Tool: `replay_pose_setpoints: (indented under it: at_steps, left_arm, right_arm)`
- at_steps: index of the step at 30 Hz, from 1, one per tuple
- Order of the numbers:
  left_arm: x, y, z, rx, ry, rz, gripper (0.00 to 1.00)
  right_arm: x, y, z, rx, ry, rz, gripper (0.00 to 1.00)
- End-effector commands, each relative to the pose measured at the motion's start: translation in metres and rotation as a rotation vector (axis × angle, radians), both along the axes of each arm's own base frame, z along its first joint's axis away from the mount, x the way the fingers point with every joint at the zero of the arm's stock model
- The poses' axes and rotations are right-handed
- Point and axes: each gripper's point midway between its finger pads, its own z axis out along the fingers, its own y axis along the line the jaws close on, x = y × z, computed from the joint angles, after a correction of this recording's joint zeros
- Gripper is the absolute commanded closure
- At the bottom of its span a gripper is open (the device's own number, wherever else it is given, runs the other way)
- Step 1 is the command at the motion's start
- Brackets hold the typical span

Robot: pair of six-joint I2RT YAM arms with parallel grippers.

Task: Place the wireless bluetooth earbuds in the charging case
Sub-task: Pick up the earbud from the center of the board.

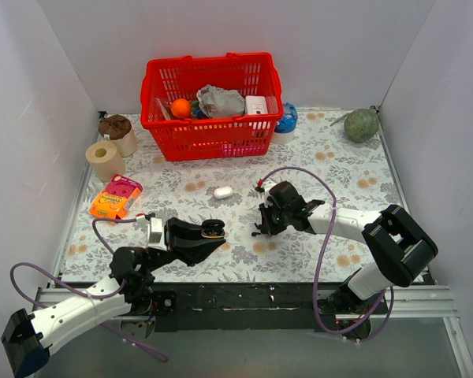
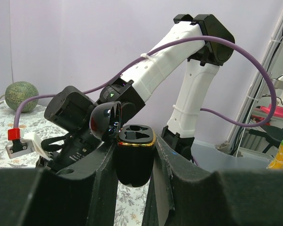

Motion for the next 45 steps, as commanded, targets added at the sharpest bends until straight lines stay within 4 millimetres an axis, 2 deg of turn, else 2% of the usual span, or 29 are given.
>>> replay_pose_setpoints:
  at_steps: [1, 15, 18, 23, 27, 28, 30, 36, 45]
  left_arm:
    - [-0.002, 0.0, 0.007, -0.016, -0.008, -0.009, 1.0]
    - [-0.005, 0.0, 0.008, -0.019, -0.009, -0.026, 1.0]
    - [-0.006, 0.0, 0.008, -0.018, -0.007, -0.028, 1.0]
    - [-0.007, 0.001, 0.011, -0.02, -0.016, -0.027, 1.0]
    - [-0.006, 0.002, 0.013, -0.02, -0.022, -0.018, 1.0]
    - [-0.006, 0.002, 0.012, -0.018, -0.02, -0.018, 1.0]
    - [-0.006, 0.004, 0.013, -0.025, -0.025, -0.011, 1.0]
    - [-0.006, 0.006, 0.014, -0.031, -0.023, -0.004, 1.0]
    - [-0.006, 0.006, 0.012, -0.03, -0.016, -0.007, 1.0]
  right_arm:
    - [-0.008, 0.004, 0.0, 0.03, 0.008, 0.021, 0.99]
    - [-0.034, 0.014, 0.002, 0.047, 0.029, 0.084, 0.99]
    - [-0.033, 0.013, 0.007, 0.052, 0.015, 0.08, 0.99]
    - [-0.018, 0.008, 0.032, 0.046, -0.069, 0.018, 0.99]
    - [-0.011, 0.014, 0.054, 0.064, -0.103, 0.029, 0.63]
    - [-0.011, 0.018, 0.055, 0.067, -0.093, 0.045, 0.61]
    - [-0.009, 0.025, 0.061, 0.065, -0.086, 0.072, 0.57]
    - [-0.009, 0.034, 0.052, 0.021, -0.035, 0.106, 0.51]
    - [-0.013, 0.039, 0.039, -0.014, 0.001, 0.114, 0.52]
